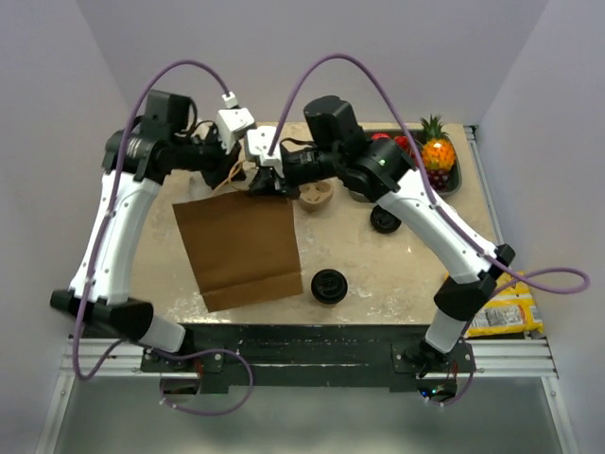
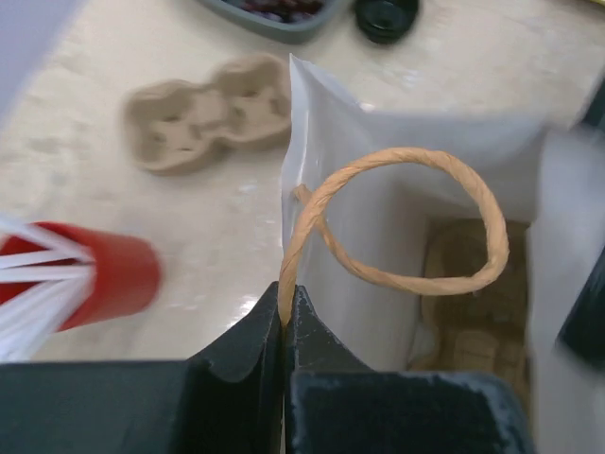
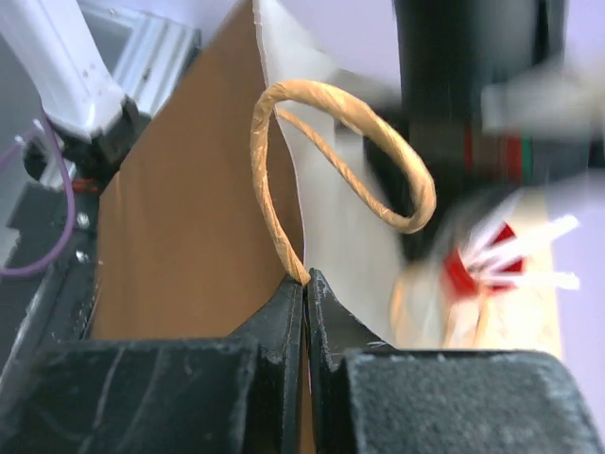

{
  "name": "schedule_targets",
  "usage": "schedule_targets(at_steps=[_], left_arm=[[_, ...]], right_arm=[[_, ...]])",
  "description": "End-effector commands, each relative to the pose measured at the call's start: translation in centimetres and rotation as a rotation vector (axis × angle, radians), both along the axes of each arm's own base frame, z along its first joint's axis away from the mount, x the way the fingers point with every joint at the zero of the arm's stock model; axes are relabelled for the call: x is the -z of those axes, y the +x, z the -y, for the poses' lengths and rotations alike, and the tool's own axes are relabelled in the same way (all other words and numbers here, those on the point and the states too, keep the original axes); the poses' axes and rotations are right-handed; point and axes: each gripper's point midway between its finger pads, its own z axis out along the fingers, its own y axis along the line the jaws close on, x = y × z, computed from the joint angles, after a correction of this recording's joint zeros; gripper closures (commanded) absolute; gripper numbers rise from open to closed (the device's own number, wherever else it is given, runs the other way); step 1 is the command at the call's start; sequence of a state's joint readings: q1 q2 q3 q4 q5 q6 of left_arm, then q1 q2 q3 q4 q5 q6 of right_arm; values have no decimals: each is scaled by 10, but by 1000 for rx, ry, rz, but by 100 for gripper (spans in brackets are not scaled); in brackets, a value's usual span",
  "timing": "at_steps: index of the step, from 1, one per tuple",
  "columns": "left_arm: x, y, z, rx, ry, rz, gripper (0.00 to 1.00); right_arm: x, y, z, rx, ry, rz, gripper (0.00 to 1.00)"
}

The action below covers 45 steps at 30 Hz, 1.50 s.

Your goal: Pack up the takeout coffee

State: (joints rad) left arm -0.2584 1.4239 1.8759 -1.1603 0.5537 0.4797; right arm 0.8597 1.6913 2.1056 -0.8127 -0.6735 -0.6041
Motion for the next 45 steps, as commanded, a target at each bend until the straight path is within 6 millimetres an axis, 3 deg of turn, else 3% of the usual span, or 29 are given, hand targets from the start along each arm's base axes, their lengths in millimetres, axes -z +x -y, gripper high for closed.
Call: schedule_targets(at_steps=[1,4,5,6,7,8,9,12,14,16,17,18,19,20,21,22,23,25,26,29,31,33,34,35,36,37,39,40,45], left_arm=[[-52,-26,36,178,-202,5,100],[-50,15,15,-20,-144,169,100],[-37,38,-5,-144,-59,198,100],[-21,50,-13,-191,-10,184,100],[0,63,-20,-208,46,132,100],[6,64,-20,-198,47,96,100],[-7,61,-15,-165,21,97,100],[-22,11,21,89,-115,23,100],[-43,-6,28,81,-180,71,100],[-35,12,23,-40,-168,104,100],[-28,35,1,-184,-88,146,100],[-29,51,-14,-259,-42,181,100],[-21,69,-25,-299,11,192,100],[-31,74,-30,-301,9,211,100],[-30,76,-34,-289,9,198,100],[-24,73,-31,-276,5,160,100],[-18,69,-27,-261,-10,130,100],[-9,63,-24,-267,-35,90,100],[1,58,-18,-230,-43,57,100],[-6,33,1,-109,-120,17,100],[-15,24,7,-98,-172,17,100],[-6,34,-3,-178,-145,13,100],[-1,44,-9,-219,-118,27,100],[3,59,-26,-314,-60,58,100],[3,67,-34,-348,-41,78,100],[1,75,-36,-349,-33,105,100],[-18,69,-24,-269,-84,124,100],[-23,60,-17,-226,-104,104,100],[-63,33,-6,-150,-184,127,100]], right_arm=[[-61,-21,2,3,162,-27,100],[-19,39,1,242,131,128,100],[-4,33,5,210,50,105,100],[-5,-3,-3,-18,38,81,100],[7,-15,-9,-104,-9,8,100],[-16,-39,-5,-153,-1,-31,100],[-16,-39,-7,-130,-6,-70,100],[2,55,1,327,0,84,100],[-5,81,21,396,53,68,100],[-4,37,16,155,43,-5,100],[14,-10,16,6,-47,-33,100],[20,-8,16,31,-83,48,100],[28,16,8,126,-48,94,100],[17,63,29,379,-33,187,100],[10,88,36,493,2,207,100],[-18,105,52,554,41,206,100],[-12,82,29,346,46,92,100],[-17,15,23,64,-10,0,100],[-11,7,15,35,-31,38,100],[0,106,46,508,11,191,100],[3,91,48,367,9,55,100],[12,37,33,118,-54,23,100],[20,-9,22,-15,-95,7,100],[22,-17,18,-30,-96,44,100],[20,-15,17,12,-76,60,100],[7,15,15,167,4,143,100],[-11,34,17,258,57,213,100],[-44,33,20,266,112,252,100],[-83,17,13,215,190,189,100]])
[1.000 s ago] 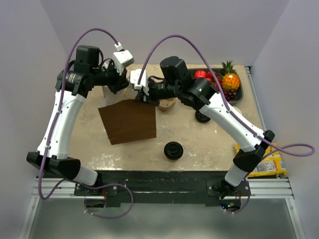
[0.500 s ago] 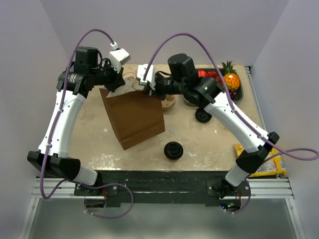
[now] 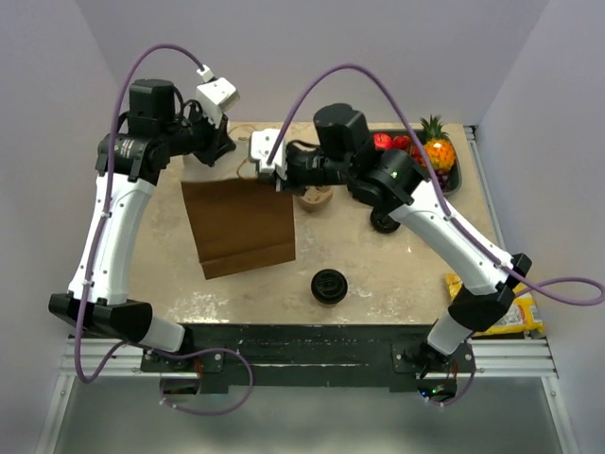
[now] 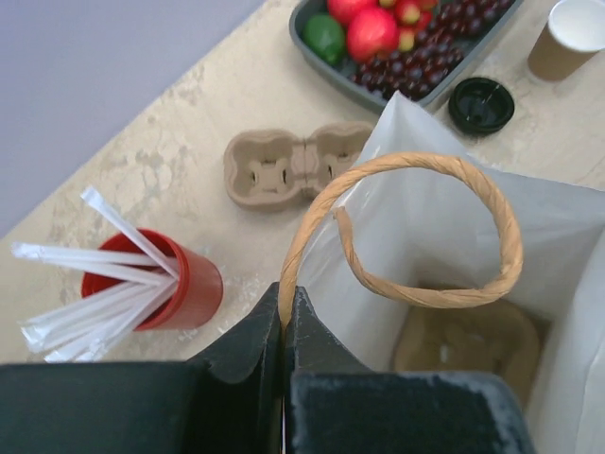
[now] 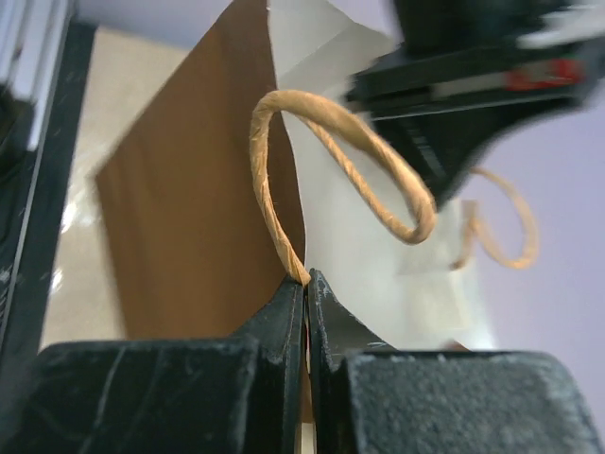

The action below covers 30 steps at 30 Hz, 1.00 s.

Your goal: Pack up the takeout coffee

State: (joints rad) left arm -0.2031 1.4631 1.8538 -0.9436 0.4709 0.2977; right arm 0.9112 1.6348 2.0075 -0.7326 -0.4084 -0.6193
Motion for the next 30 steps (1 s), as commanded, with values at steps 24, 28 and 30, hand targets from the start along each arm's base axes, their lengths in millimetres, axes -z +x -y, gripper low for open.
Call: schedule_targets(at_steps=[24,28,30], left_arm=[[69,-55,-2,98,23,-81,41],[75,-67,1,126,9,-137,40],[80,-69,1,124,10,-142,40]], right_arm=[[0,-45,34,-21,55,-152,1],[-27,-54,39,-32,107,-150,1],[-39,-55,42,-22,136,-150,1]])
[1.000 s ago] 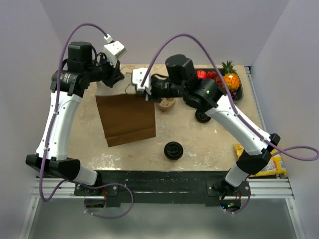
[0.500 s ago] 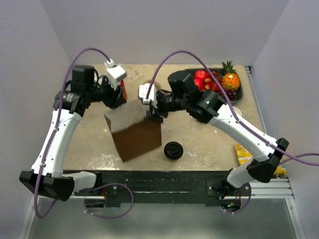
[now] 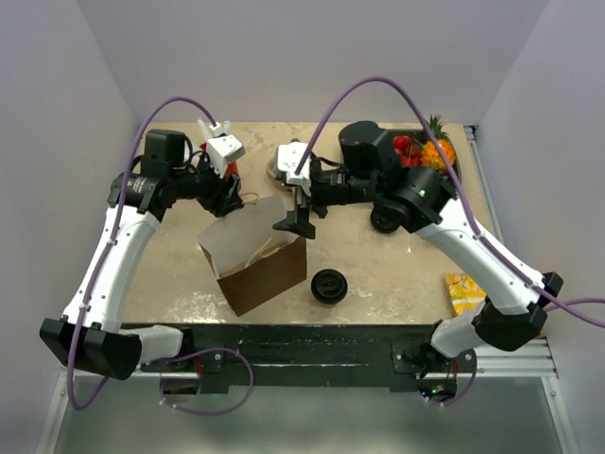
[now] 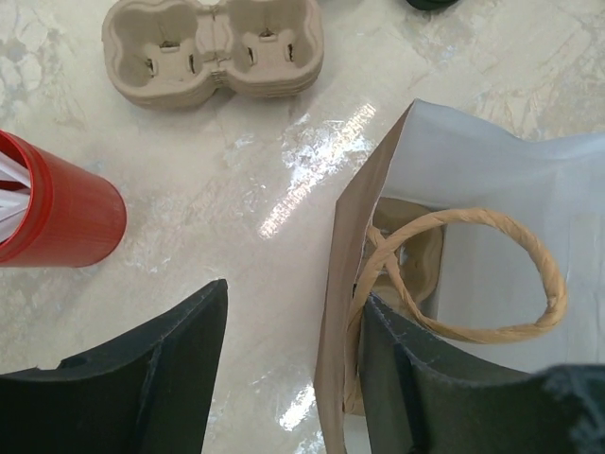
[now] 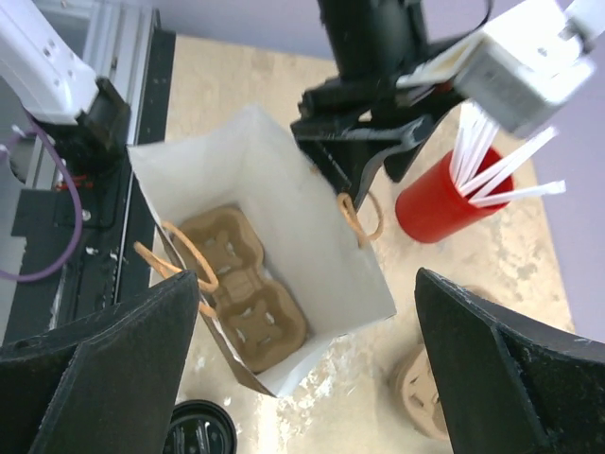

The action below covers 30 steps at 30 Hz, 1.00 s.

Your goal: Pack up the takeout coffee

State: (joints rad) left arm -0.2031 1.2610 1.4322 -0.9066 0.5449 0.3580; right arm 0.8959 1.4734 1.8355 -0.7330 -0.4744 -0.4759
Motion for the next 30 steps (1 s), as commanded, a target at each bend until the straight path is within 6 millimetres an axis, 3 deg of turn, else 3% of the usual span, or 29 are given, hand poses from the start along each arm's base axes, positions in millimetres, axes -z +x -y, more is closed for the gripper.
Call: schedule_targets(at_steps=[1,5,8,9,11,12,15,19,21,24,27,28,30], left_arm=[[2,-10,1,24,-14,-8,41],[9,-6,3,25,-12,-16,50],[10,-8,7,58,-26,-36,72],[8,-9,10,72,-34,-37,85],[3,-15,14,111,-54,-40,100],[0,-15,15,122,-53,-28,100],[-10,-14,13,143,-29,11,100],[-54,-9,11,161,-13,161,100],[-77,-9,10,165,-12,263,100],[-94,-18,13,197,26,383,100],[-62,-36,26,258,101,374,100],[-31,-42,29,277,129,311,100],[-15,-59,37,327,112,289,100]], right_arm=[[-48,-18,10,-10,114,10,1],[-45,-2,11,66,113,30,1],[-31,15,15,145,82,66,1],[-21,21,15,160,68,68,1],[-13,29,21,202,57,80,1],[-1,36,25,230,42,65,1],[-2,53,31,296,88,29,1],[-12,84,44,418,148,12,1],[-8,97,51,469,144,15,1],[0,104,56,498,137,15,1],[16,107,60,524,119,0,1],[19,107,60,524,117,-1,1],[28,107,62,530,104,-13,1]])
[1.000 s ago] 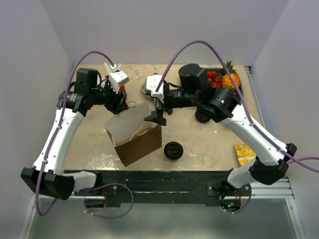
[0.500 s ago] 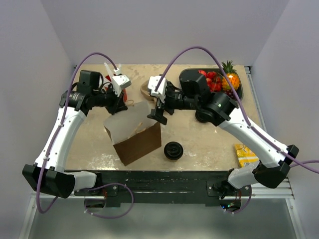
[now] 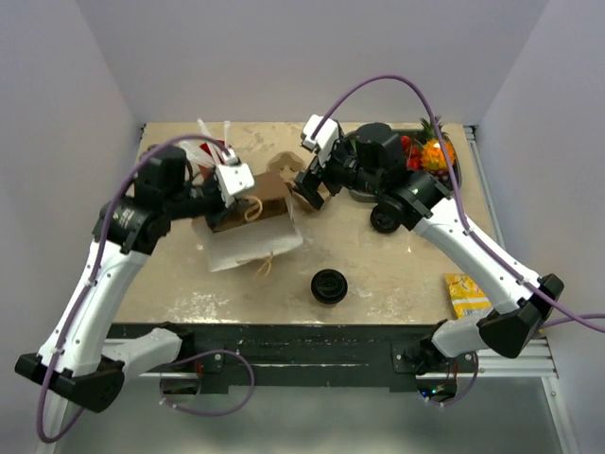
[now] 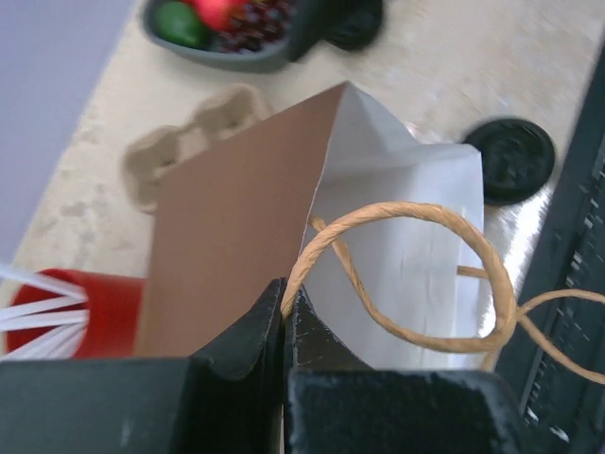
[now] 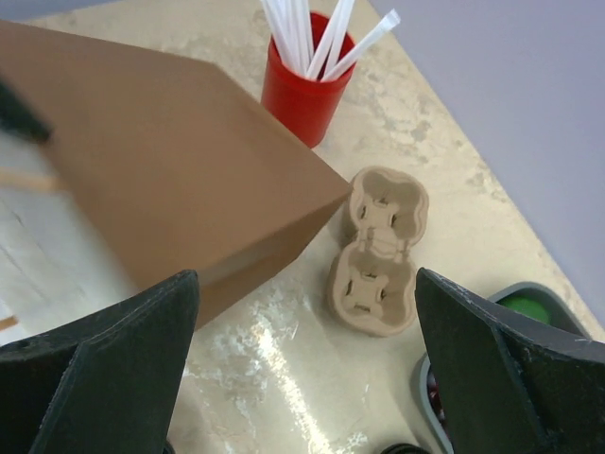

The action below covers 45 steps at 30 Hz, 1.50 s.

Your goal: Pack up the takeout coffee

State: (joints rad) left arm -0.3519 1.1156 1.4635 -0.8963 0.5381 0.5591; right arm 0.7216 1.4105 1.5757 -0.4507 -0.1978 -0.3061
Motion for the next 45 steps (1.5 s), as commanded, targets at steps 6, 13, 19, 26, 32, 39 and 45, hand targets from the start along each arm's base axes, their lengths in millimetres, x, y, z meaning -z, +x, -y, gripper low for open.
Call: schedule_targets(at_steps=[6,13,19,26,32,39,45], left_arm=[[78,-42,7,83,58,-135,100],[52,-32,12,51,5,-120,100],[15,-32,28,70,-77,-189,100],[48,-48,33,143,-90,-457,100],[64,-33,22,67,-78,-364,100],[50,-14,12,24,-67,-217,100],[52,0,5,-21,-41,-186,100]], right_arm=[[6,2,15,62,25,7,1],[8,-1,22,48,-9,11,1],[29,-57,29,-230,-81,-137,2],[86,-116,55,-482,-254,-196,1],[142,-132,75,-602,-422,-236,1],[179,-134,81,-686,-494,-197,1],[199,-137,78,-805,-527,-195,1]])
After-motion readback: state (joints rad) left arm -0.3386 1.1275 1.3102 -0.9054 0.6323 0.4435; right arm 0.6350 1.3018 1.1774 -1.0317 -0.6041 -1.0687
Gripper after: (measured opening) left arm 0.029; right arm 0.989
